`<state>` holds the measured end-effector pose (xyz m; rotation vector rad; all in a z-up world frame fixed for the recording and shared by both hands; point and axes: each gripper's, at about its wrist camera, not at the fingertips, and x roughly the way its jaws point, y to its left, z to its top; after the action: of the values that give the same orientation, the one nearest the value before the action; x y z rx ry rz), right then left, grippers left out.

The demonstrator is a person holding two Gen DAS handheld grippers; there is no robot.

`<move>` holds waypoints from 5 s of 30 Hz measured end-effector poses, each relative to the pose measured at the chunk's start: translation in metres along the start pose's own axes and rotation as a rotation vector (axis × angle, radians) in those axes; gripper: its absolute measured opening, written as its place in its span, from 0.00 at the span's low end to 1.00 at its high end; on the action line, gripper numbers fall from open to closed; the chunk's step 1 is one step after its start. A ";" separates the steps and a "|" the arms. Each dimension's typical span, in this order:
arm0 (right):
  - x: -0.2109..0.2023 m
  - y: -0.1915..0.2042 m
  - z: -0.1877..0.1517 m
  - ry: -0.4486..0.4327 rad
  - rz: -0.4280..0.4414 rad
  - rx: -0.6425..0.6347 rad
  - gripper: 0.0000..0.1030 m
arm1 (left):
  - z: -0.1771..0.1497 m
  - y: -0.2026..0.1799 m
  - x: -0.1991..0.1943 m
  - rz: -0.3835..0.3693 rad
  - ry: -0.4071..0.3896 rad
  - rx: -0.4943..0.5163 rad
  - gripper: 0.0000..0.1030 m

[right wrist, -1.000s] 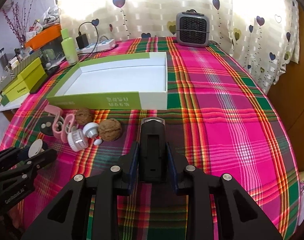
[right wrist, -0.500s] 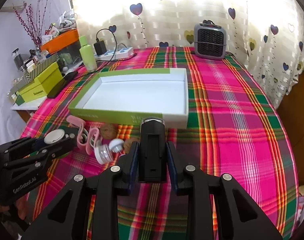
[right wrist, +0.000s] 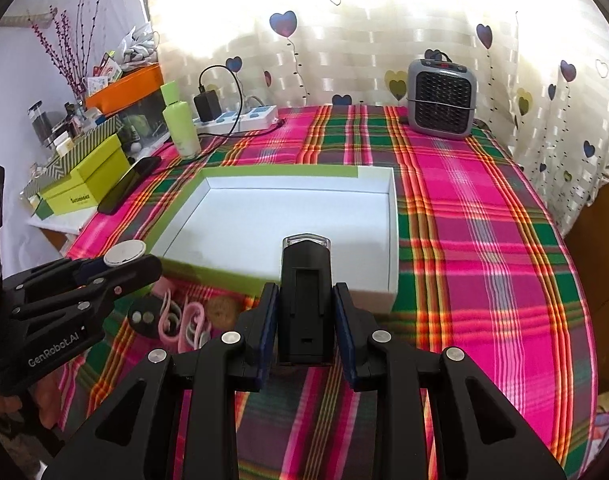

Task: Organize objects
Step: 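Carry both held objects into the white tray and open both tools, then lift both open tools out of the tray back toward the objects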

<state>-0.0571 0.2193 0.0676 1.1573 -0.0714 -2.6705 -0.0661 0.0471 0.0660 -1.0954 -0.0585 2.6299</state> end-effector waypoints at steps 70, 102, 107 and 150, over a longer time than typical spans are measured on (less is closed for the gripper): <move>0.126 -0.024 0.072 0.158 -0.001 0.025 0.28 | 0.074 0.026 0.143 -0.008 0.162 -0.046 0.39; 0.051 -0.008 0.041 0.041 -0.042 0.013 0.48 | 0.040 0.015 0.048 0.092 0.031 -0.037 0.47; 0.038 0.000 0.032 0.024 -0.043 -0.002 0.48 | 0.030 0.013 0.031 0.116 0.008 -0.033 0.47; 0.009 -0.002 -0.050 0.036 -0.039 0.006 0.48 | -0.066 0.042 -0.009 0.092 0.030 -0.104 0.47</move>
<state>-0.0274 0.2213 0.0262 1.2200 -0.0507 -2.6840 -0.0243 0.0001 0.0187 -1.1986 -0.1438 2.7184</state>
